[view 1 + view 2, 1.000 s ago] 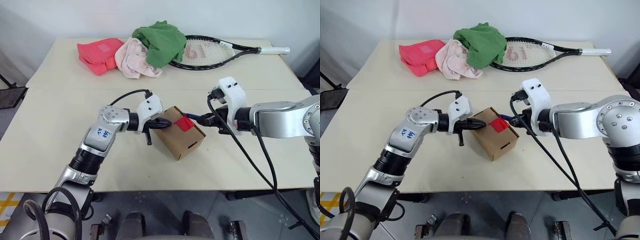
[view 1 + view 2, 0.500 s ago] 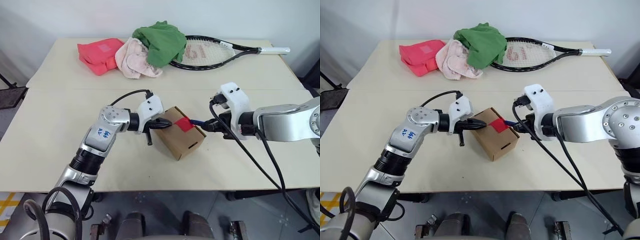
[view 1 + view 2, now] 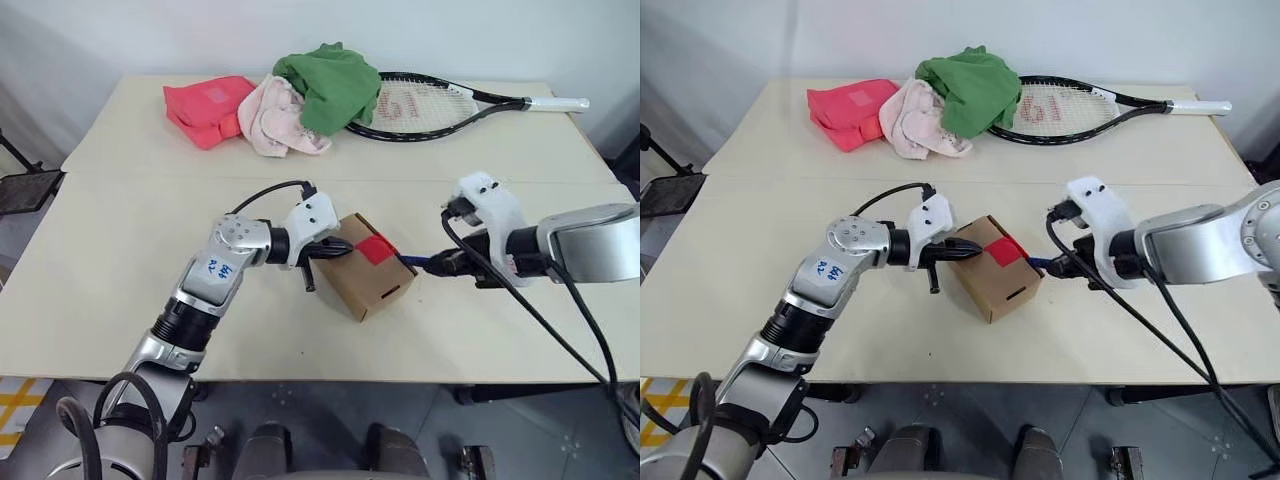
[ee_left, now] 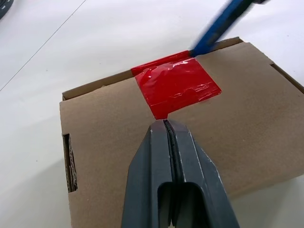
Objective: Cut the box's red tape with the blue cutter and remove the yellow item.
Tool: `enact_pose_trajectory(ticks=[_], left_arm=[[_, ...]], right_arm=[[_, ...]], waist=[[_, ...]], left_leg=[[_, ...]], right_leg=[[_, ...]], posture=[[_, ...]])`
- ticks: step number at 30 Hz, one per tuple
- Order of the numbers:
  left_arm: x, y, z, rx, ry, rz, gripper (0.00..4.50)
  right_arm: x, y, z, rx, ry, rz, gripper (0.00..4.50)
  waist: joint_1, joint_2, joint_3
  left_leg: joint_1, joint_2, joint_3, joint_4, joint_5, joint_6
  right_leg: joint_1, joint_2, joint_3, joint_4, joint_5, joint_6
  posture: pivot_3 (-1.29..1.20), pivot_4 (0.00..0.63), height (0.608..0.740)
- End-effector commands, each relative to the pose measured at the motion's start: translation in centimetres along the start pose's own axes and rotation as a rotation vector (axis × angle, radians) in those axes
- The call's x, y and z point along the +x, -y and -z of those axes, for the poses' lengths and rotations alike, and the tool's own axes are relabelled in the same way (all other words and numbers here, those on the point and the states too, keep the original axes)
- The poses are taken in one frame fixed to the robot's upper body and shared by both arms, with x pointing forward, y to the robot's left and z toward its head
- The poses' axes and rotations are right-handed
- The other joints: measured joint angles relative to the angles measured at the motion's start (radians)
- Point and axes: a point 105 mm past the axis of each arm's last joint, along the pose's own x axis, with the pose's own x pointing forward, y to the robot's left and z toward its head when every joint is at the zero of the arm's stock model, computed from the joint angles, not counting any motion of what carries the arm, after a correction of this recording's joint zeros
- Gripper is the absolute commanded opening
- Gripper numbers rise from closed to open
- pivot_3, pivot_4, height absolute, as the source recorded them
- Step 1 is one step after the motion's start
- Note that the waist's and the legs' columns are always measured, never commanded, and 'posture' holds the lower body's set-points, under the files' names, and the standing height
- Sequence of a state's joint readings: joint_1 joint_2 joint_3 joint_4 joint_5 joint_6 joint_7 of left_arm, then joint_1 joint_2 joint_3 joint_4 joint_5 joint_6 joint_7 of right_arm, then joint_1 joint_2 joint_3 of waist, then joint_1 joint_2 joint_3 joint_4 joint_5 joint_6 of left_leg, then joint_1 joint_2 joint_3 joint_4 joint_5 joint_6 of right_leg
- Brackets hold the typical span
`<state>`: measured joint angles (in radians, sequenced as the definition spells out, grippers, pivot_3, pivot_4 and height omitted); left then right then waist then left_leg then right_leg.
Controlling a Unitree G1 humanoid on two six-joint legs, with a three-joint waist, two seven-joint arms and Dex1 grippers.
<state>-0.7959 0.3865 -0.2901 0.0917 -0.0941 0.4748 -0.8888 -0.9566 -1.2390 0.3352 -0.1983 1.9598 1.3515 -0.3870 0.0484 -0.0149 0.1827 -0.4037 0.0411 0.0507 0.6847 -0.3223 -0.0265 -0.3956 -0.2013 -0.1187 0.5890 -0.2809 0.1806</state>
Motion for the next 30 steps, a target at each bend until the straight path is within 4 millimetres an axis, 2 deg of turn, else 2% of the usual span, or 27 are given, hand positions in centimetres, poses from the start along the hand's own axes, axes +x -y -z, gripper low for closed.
enact_pose_trajectory(ticks=[1,5,10,12,14,16,18,21,25,27,30], left_arm=[[0.9,0.9,1.8,-0.033,-0.053,0.039,0.00],[1.1,0.9,1.6,-0.021,-0.044,0.046,0.00],[0.4,0.5,1.3,-0.002,-0.016,0.053,0.00],[-0.3,0.4,1.0,-0.005,0.005,0.068,0.00],[-1.0,0.0,0.6,-0.016,0.027,0.065,0.00],[-1.7,-0.3,-0.1,-0.003,0.063,0.072,0.00],[-2.9,-0.9,-1.4,-0.017,0.124,0.076,0.00],[-4.7,-1.5,-2.3,-0.025,0.170,0.077,0.00],[-7.4,-1.7,-2.1,-0.016,0.182,0.071,0.00],[-8.5,-1.7,-1.8,-0.025,0.182,0.047,0.00],[-9.6,-1.5,-1.2,-0.053,0.186,0.007,0.00]], right_arm=[[-1.4,-0.2,0.1,-0.015,0.012,-0.023,0.10],[-3.4,-0.5,-0.4,-0.037,0.052,-0.051,0.10],[-8.3,-1.7,-2.1,-0.080,0.161,-0.152,0.10],[-9.1,0.2,-2.2,-0.016,0.213,-0.056,0.10],[-9.1,1.7,-2.4,0.041,0.296,0.005,0.10],[-8.6,3.4,-2.1,0.089,0.392,0.046,0.10],[-7.6,6.3,-1.0,0.163,0.514,0.127,0.10],[-5.8,10.2,2.3,0.141,0.536,0.273,0.10],[-3.5,14.1,6.2,0.092,0.537,0.393,0.10],[-2.5,15.6,7.4,0.109,0.568,0.423,0.10],[-0.7,16.2,9.2,0.047,0.505,0.404,0.10]], waist=[[0.002,0.000,0.000],[0.006,0.000,0.000],[0.006,0.000,0.000],[0.006,-0.001,0.000],[0.004,-0.004,-0.001],[0.000,-0.004,-0.002],[0.002,-0.004,-0.002],[0.007,-0.003,-0.001],[0.000,-0.002,-0.001],[-0.008,-0.002,-0.001],[-0.025,-0.001,-0.001]], left_leg=[[0.000,0.000,0.000,0.000,0.000,0.000],[0.000,0.000,0.000,0.000,0.000,0.000],[0.000,0.000,0.000,0.001,0.000,0.000],[0.000,0.000,0.000,0.000,0.000,0.000],[0.000,0.000,0.000,0.000,0.000,0.000],[0.000,0.000,0.002,0.001,0.000,0.000],[0.000,0.001,0.003,0.002,0.000,0.000],[-0.001,0.002,0.003,0.004,0.000,0.000],[-0.001,0.002,0.004,0.003,0.000,0.000],[0.000,0.002,0.004,0.003,0.000,0.000],[0.001,0.002,0.004,0.003,0.000,0.000]], right_leg=[[0.000,0.000,0.000,0.000,0.000,0.000],[0.000,0.000,0.000,0.000,0.000,0.000],[0.000,0.000,0.000,0.000,0.000,0.000],[0.000,0.000,0.000,-0.001,0.000,0.000],[0.000,0.000,0.000,-0.001,0.000,0.000],[0.000,0.000,-0.001,-0.001,0.001,-0.001],[0.000,0.000,-0.001,0.000,0.002,-0.001],[-0.002,0.000,-0.001,0.002,0.002,-0.001],[-0.002,0.000,-0.001,0.001,0.002,-0.001],[-0.002,0.000,0.000,0.002,0.002,-0.001],[-0.001,0.000,0.000,0.002,0.002,-0.001]], posture=[[0.00,0.150,0.740],[0.00,0.150,0.740],[0.00,0.150,0.740],[0.00,0.150,0.740],[0.00,0.150,0.740],[0.00,0.150,0.740],[0.00,0.150,0.740],[0.00,0.150,0.740],[0.00,0.150,0.740],[0.00,0.150,0.740],[0.00,0.150,0.740]])
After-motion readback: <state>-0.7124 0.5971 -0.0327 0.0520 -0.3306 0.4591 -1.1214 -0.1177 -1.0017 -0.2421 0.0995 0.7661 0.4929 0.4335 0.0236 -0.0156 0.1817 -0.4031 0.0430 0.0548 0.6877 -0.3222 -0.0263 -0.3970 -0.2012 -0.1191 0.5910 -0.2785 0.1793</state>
